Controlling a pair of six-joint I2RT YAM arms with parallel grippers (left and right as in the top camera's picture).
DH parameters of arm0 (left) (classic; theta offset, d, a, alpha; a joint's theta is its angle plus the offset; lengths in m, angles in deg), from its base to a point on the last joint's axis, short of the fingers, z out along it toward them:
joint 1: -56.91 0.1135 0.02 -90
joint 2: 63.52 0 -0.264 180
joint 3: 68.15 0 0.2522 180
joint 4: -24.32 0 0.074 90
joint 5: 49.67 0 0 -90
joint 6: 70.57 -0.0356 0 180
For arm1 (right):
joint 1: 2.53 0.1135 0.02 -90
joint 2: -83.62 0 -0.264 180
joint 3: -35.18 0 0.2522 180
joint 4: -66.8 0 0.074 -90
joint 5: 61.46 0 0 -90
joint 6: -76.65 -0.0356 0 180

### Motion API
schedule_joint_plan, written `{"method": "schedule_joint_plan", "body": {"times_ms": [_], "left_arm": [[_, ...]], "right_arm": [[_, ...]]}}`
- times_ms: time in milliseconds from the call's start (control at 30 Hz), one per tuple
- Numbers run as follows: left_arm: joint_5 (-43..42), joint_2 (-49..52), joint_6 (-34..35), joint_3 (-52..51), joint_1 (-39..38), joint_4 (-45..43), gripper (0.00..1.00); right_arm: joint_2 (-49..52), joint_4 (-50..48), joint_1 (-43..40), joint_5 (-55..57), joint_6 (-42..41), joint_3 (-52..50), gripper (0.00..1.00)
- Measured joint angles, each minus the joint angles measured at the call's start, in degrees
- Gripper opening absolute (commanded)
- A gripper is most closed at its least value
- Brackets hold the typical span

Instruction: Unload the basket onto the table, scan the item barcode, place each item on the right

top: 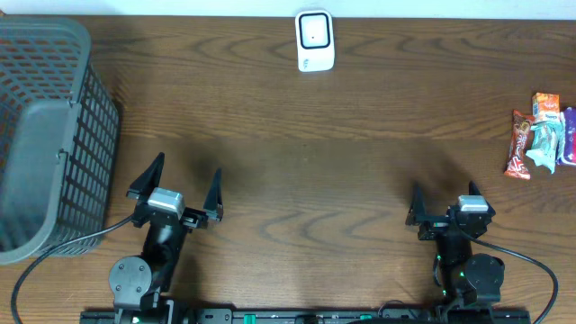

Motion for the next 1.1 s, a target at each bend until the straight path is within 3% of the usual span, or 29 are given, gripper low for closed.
{"method": "schedule_joint_plan", "body": {"times_ms": [833, 1100], "left_arm": [[2.21, -13.46, 0.00, -7.69, 0.00, 0.90, 0.98], [3.54, -13.57, -0.02, -7.69, 0.00, 5.88, 0.98]], "right_arm": [[0.00, 0.00, 0.02, 0.00, 0.00, 0.00, 0.99], [0.00, 0.00, 0.00, 0.00, 0.00, 0.00, 0.99]]}}
